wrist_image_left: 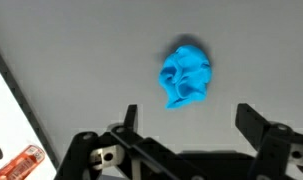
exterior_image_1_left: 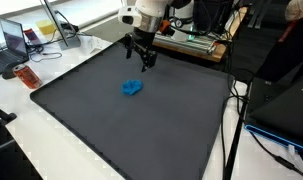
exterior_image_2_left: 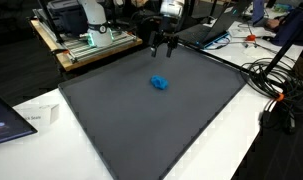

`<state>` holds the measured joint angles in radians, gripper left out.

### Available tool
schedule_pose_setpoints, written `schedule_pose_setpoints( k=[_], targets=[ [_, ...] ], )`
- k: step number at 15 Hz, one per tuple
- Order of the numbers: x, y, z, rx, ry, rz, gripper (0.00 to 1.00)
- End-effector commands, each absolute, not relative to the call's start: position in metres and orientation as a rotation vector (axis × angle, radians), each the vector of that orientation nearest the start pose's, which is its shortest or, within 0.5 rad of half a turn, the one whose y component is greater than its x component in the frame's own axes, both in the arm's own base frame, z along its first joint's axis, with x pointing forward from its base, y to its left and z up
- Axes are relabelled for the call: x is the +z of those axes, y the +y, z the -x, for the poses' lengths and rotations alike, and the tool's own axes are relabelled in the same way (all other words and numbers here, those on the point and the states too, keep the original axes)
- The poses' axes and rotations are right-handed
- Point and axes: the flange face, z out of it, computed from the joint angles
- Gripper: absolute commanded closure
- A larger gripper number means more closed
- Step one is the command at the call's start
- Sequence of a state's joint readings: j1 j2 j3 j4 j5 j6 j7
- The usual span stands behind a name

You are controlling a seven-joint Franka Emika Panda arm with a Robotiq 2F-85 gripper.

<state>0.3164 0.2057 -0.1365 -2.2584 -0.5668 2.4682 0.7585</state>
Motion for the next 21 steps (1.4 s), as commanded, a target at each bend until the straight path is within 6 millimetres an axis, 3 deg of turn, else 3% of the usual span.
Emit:
schedule_pose_setpoints(
  k=[1,5,12,21],
  targets=[
    [0.284,0.115,-0.531,-0.333,0.34,3.48,0.0],
    [0.293,0.135,-0.539,-0.355,0.455,3.464,0.0],
    [0.305,0.152,-0.561,-0.375,0.688,3.43,0.0],
    [0.293,0.178,-0.581,-0.24,0.923,3.518,0.0]
  ],
)
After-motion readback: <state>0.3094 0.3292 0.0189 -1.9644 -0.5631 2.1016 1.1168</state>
